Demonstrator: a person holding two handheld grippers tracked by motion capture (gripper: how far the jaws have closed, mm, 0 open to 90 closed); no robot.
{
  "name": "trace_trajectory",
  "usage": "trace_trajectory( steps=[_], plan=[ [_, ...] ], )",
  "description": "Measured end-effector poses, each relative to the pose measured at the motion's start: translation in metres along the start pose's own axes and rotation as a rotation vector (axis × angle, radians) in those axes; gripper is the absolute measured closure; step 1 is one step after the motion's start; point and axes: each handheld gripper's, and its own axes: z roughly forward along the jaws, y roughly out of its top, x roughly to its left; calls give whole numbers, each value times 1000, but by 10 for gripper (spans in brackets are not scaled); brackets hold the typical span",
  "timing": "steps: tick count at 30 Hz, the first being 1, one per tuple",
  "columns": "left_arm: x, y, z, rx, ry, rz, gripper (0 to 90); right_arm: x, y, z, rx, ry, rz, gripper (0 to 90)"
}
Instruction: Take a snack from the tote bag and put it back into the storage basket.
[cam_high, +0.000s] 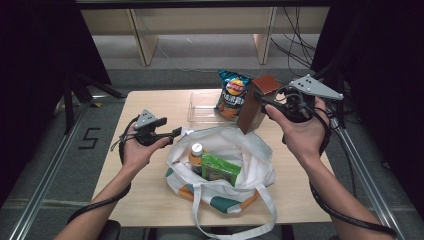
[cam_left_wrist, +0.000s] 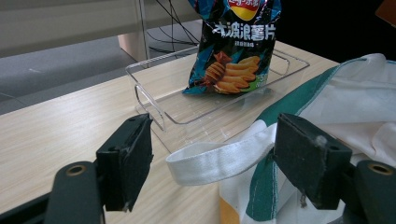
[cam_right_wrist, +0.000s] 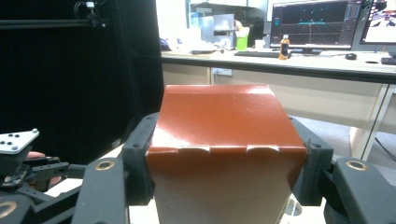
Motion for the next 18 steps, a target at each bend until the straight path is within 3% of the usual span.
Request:
trace_trajectory(
  steps=[11, 13, 14, 16, 18],
  plan=[
    [0, 0, 0, 1, -2, 0, 270, -8, 4, 5, -3, -25, 1, 392],
    [0, 0, 0, 1, 0, -2, 270, -8, 5, 5, -5, -36, 21, 391],
    [0, 0, 0, 2, 0, -2, 270, -10, 6, 6, -6, -32, 2, 392],
    [0, 0, 1, 1, 0, -2, 270, -9, 7, 6, -1, -40, 18, 392],
    [0, 0, 0, 1, -1, -1, 270, -12, 8, 8, -6, -38, 1, 392]
  ],
)
